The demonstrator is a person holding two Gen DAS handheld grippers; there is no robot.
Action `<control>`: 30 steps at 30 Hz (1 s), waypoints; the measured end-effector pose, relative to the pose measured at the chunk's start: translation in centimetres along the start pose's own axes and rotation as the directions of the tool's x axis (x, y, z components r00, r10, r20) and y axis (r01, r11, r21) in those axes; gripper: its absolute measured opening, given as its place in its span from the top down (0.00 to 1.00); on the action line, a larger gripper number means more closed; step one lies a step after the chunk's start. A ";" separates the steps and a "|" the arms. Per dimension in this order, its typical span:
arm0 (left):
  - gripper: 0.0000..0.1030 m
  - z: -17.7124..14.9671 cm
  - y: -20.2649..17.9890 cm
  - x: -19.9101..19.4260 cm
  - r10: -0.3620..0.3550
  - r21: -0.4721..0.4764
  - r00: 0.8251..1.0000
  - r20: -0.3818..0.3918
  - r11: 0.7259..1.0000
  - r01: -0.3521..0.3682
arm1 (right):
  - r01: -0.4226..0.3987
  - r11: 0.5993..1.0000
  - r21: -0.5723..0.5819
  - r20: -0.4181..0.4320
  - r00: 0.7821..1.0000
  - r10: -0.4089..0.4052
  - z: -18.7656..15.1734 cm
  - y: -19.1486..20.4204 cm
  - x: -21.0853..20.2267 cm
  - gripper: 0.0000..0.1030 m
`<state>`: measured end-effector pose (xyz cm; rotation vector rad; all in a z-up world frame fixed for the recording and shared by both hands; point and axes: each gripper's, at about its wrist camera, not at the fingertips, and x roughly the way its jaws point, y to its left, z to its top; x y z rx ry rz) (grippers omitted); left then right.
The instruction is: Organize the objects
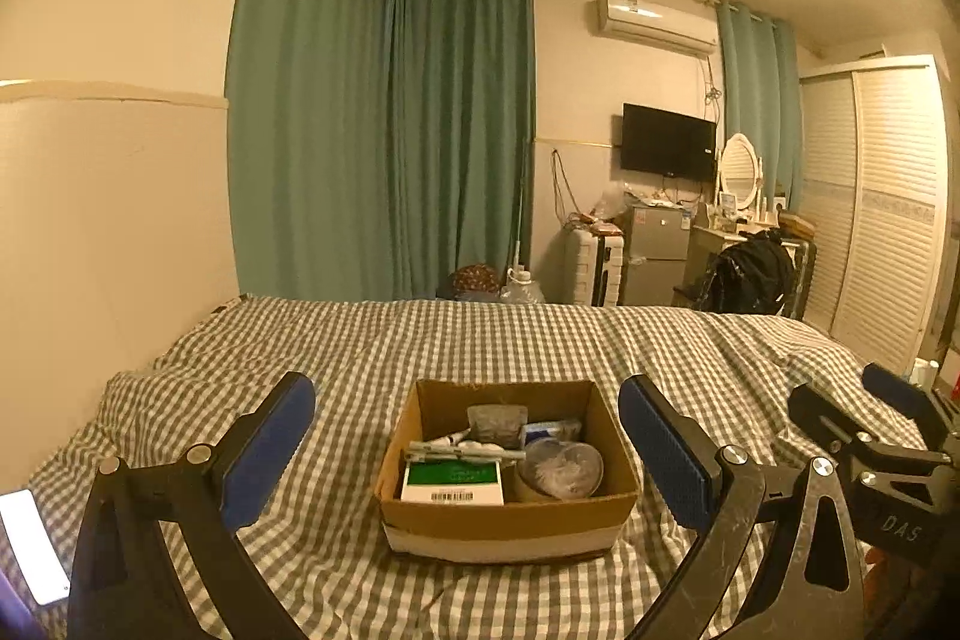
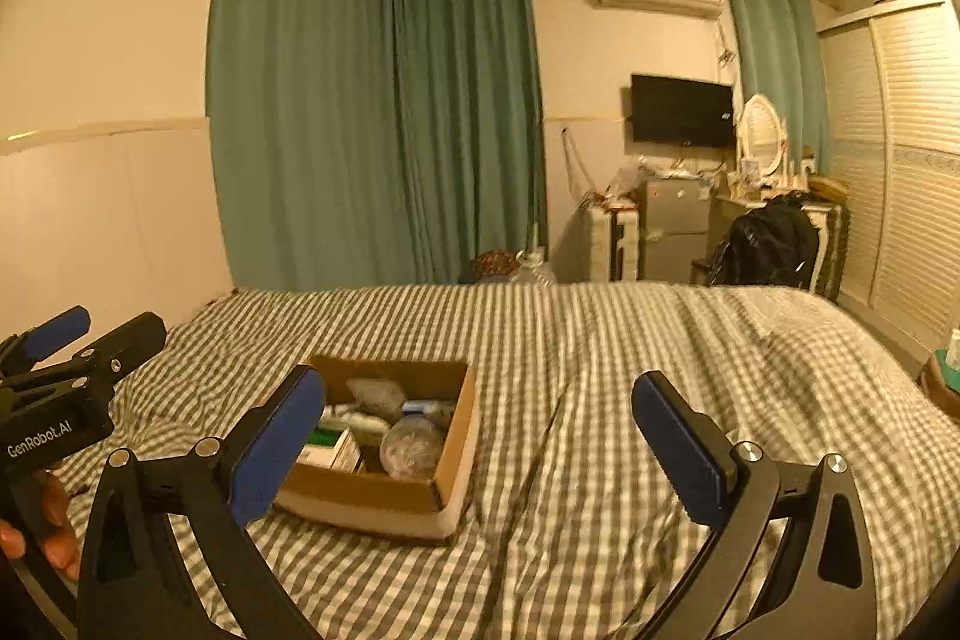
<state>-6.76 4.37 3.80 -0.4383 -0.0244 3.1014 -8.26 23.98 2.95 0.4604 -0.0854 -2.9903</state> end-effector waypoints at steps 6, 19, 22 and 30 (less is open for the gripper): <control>0.00 -2.2 -0.5 0.1 0.003 0.044 0.999 -0.032 0.999 -0.002 | 0.008 1.000 -0.015 0.000 1.000 -0.008 -1.8 0.5 0.2 0.00; 0.00 -2.5 0.2 -0.2 0.020 0.049 0.998 -0.051 0.999 -0.017 | 0.054 0.997 -0.057 0.025 0.998 -0.053 -2.0 1.2 0.0 0.00; 0.00 -2.5 0.1 -0.4 0.023 0.061 0.998 -0.050 0.998 -0.020 | 0.051 0.997 -0.055 0.016 0.999 -0.050 -2.0 1.4 0.1 0.00; 0.00 -2.4 0.0 -0.3 0.029 0.067 0.998 -0.056 0.997 -0.025 | 0.046 0.997 -0.067 0.013 0.999 -0.045 -1.9 1.7 0.0 0.00</control>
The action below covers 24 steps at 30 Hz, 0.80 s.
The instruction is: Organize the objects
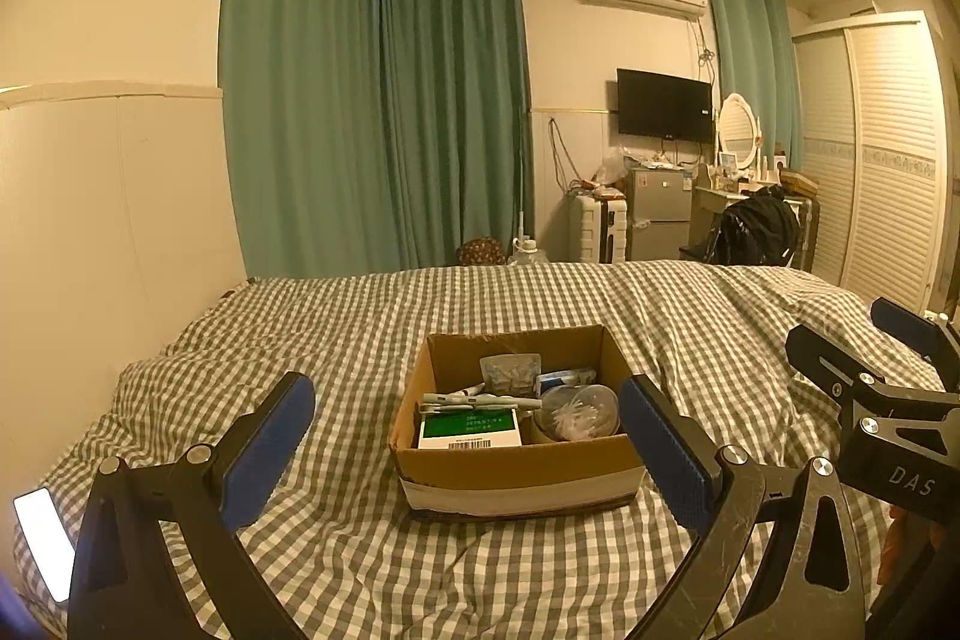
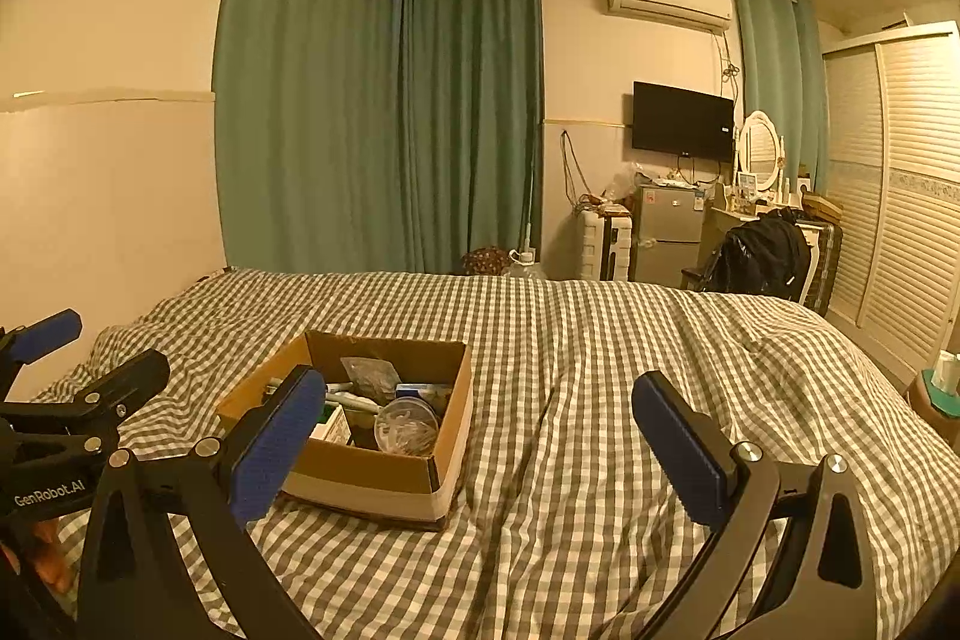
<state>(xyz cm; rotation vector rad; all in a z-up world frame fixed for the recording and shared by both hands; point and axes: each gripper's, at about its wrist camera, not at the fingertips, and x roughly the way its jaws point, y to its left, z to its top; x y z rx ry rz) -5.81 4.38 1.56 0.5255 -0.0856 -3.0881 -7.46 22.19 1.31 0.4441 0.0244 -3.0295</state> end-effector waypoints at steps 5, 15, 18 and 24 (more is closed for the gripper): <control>0.00 -0.1 0.0 -0.1 0.001 0.005 1.000 0.001 1.000 -0.001 | -0.002 1.000 0.009 -0.006 1.000 0.003 -0.2 -0.1 0.1 0.00; 0.00 -0.5 -0.2 0.1 0.020 0.027 1.000 -0.009 0.999 -0.020 | -0.010 1.000 0.008 -0.020 1.000 0.010 -0.6 0.1 0.2 0.00; 0.00 -0.6 -0.1 -0.1 0.012 0.017 1.000 -0.009 1.000 -0.012 | -0.011 1.000 0.006 -0.024 1.000 0.011 -0.8 0.4 0.3 0.00; 0.00 -0.8 0.0 -0.1 0.017 0.020 1.000 -0.014 1.000 -0.017 | -0.014 1.000 0.001 -0.026 1.000 0.014 -0.8 0.7 0.3 0.00</control>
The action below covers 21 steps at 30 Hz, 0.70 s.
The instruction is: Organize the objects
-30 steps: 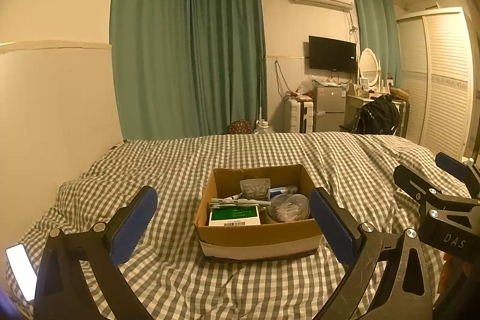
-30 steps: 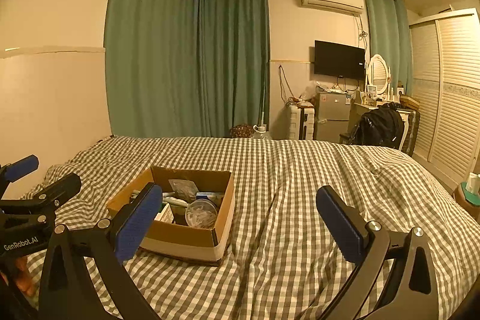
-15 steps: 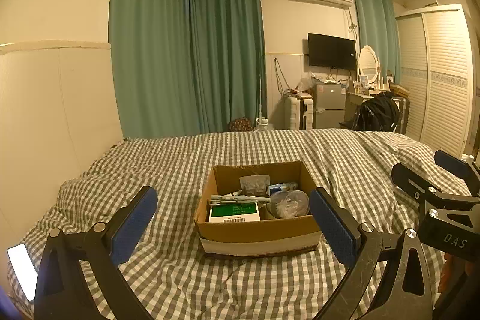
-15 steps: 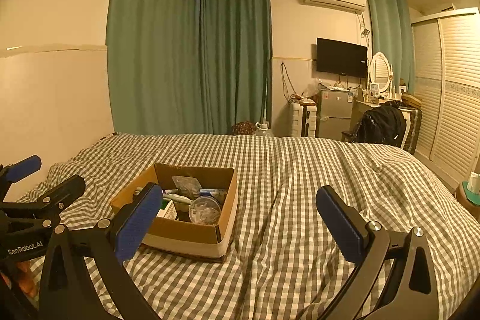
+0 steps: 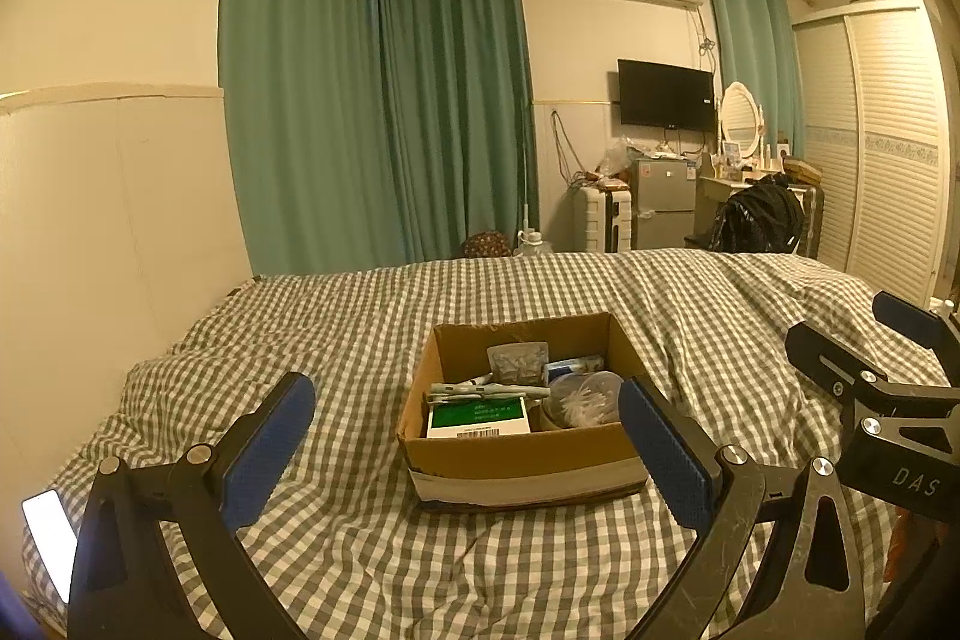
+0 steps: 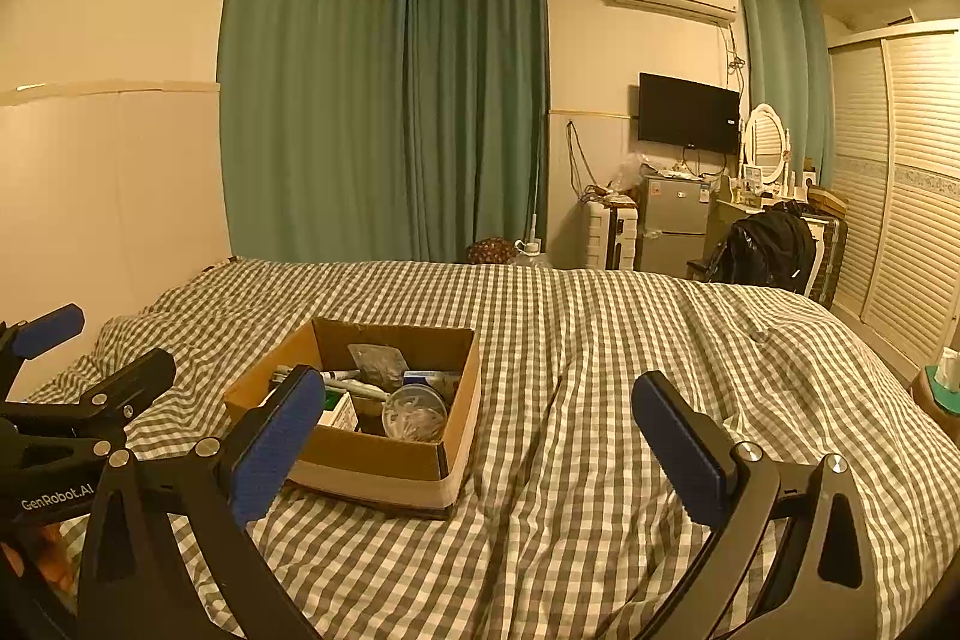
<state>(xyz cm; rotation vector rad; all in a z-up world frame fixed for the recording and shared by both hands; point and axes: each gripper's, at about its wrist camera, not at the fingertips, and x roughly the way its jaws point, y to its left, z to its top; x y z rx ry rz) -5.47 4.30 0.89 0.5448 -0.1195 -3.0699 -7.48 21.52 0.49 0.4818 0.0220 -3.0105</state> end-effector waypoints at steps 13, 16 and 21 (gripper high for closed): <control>0.00 -0.3 0.0 0.0 -0.012 0.003 1.000 -0.010 1.000 0.012 | -0.006 1.000 0.002 -0.012 1.000 0.006 -0.3 0.3 0.3 0.00; 0.00 -0.3 0.0 0.0 -0.007 0.004 1.000 -0.009 1.000 0.007 | -0.006 1.000 0.002 -0.013 1.000 0.006 -0.3 0.4 0.3 0.00; 0.00 -0.2 -0.1 -0.1 -0.008 0.006 1.000 -0.005 1.000 0.008 | -0.005 1.000 0.002 -0.013 1.000 0.005 -0.3 0.4 0.3 0.00</control>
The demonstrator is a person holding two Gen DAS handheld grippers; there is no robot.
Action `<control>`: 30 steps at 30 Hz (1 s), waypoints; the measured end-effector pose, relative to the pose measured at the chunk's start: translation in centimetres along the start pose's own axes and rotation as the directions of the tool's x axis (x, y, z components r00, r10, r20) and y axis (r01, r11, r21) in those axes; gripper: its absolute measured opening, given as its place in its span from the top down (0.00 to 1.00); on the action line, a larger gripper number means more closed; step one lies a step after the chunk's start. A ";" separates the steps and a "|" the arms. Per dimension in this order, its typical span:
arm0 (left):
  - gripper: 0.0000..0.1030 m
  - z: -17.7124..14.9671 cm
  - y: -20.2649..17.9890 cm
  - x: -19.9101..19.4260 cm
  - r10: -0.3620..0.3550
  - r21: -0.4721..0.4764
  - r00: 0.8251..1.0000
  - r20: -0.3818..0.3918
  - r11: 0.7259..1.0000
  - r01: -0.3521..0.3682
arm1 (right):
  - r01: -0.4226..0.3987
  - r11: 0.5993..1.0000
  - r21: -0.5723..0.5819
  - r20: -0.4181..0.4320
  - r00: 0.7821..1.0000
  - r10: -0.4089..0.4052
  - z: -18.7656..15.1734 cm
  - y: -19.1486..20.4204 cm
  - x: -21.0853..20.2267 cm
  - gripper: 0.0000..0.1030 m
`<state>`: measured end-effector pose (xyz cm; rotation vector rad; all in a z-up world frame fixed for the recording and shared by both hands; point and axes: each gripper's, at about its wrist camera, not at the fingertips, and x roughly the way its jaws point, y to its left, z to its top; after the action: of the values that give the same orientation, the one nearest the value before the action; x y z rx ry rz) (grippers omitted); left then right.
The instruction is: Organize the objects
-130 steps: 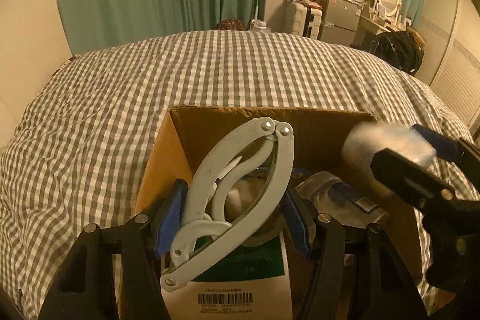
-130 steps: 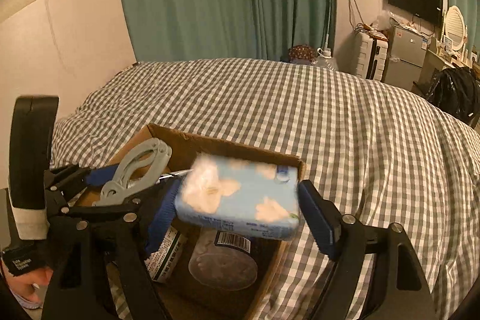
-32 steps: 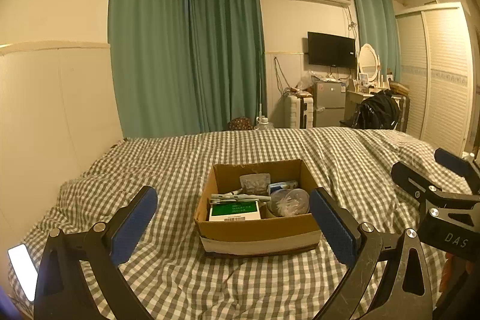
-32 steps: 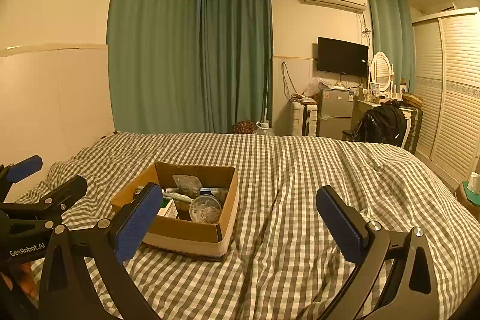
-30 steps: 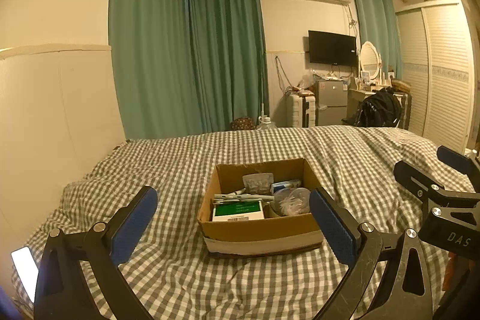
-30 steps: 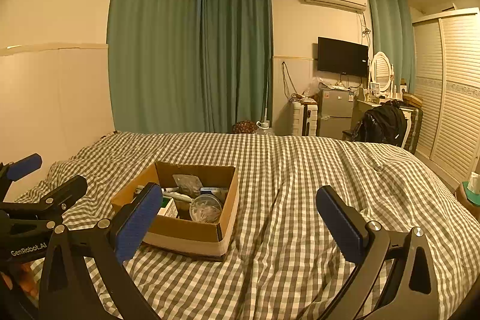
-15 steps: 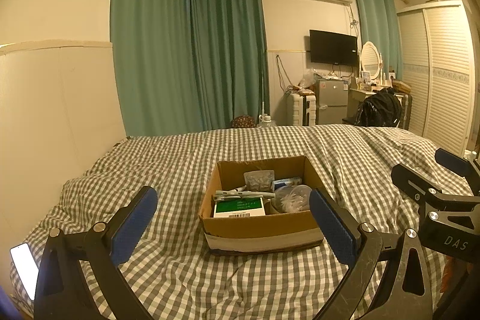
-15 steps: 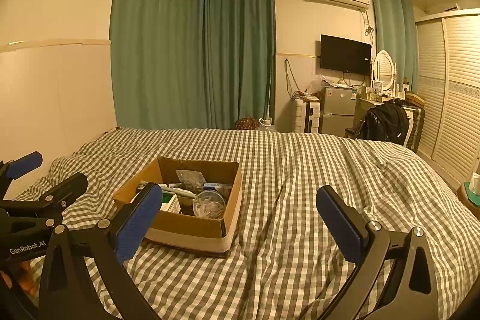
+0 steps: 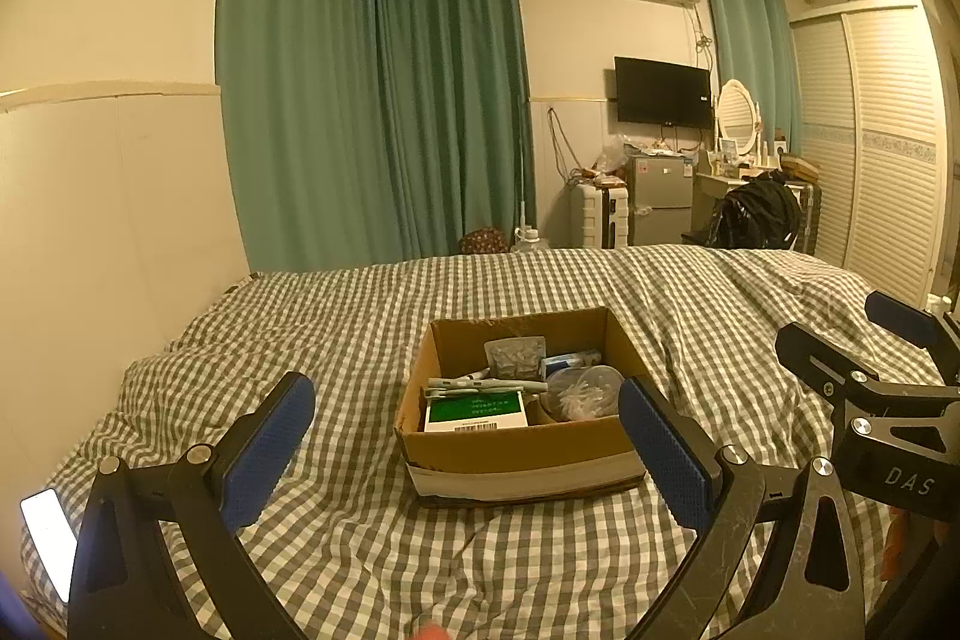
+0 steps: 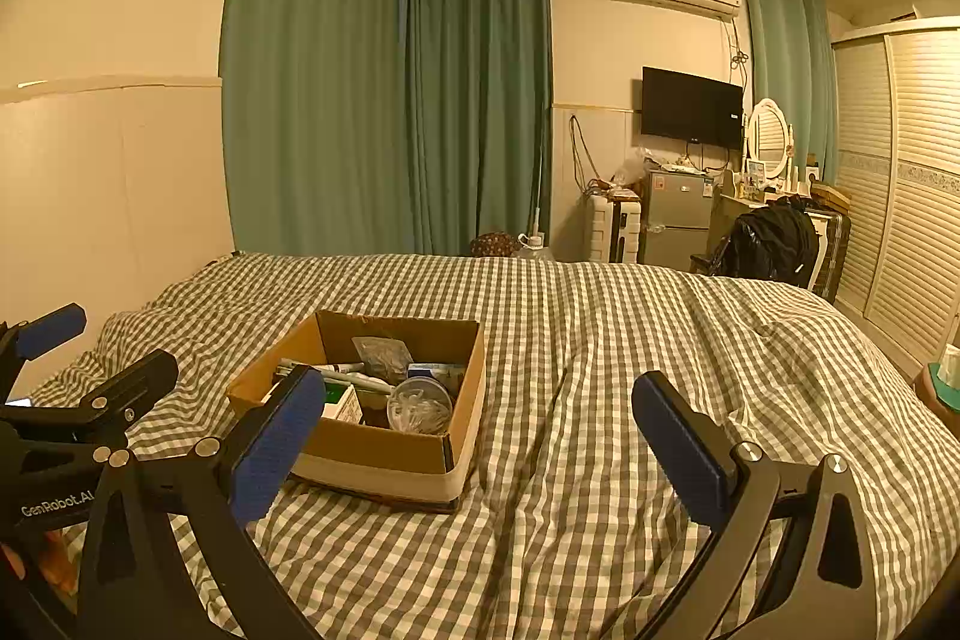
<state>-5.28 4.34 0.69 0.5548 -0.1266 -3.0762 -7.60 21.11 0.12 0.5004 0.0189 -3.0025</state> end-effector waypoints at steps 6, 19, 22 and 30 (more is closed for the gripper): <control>0.00 -0.1 0.1 0.0 0.018 -0.004 1.000 -0.006 1.000 -0.018 | 0.003 1.000 -0.001 -0.001 1.000 -0.003 0.0 0.1 0.0 0.00; 0.00 -0.2 0.3 0.1 0.025 0.001 1.000 -0.019 1.000 -0.025 | -0.003 1.000 0.015 -0.009 1.000 0.003 -0.3 -0.1 -0.1 0.00; 0.00 -0.2 0.3 0.0 0.023 -0.002 1.000 -0.019 1.000 -0.023 | -0.001 1.000 0.012 -0.008 1.000 0.001 -0.3 -0.1 -0.1 0.00; 0.00 -0.2 0.3 0.1 0.023 -0.012 1.000 -0.021 1.000 -0.023 | -0.002 1.000 0.012 -0.010 1.000 0.002 -0.3 -0.1 -0.1 0.00</control>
<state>-5.30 3.99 0.44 0.5806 -0.1135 -3.0461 -7.46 21.27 -0.10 0.5156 0.0017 -3.0003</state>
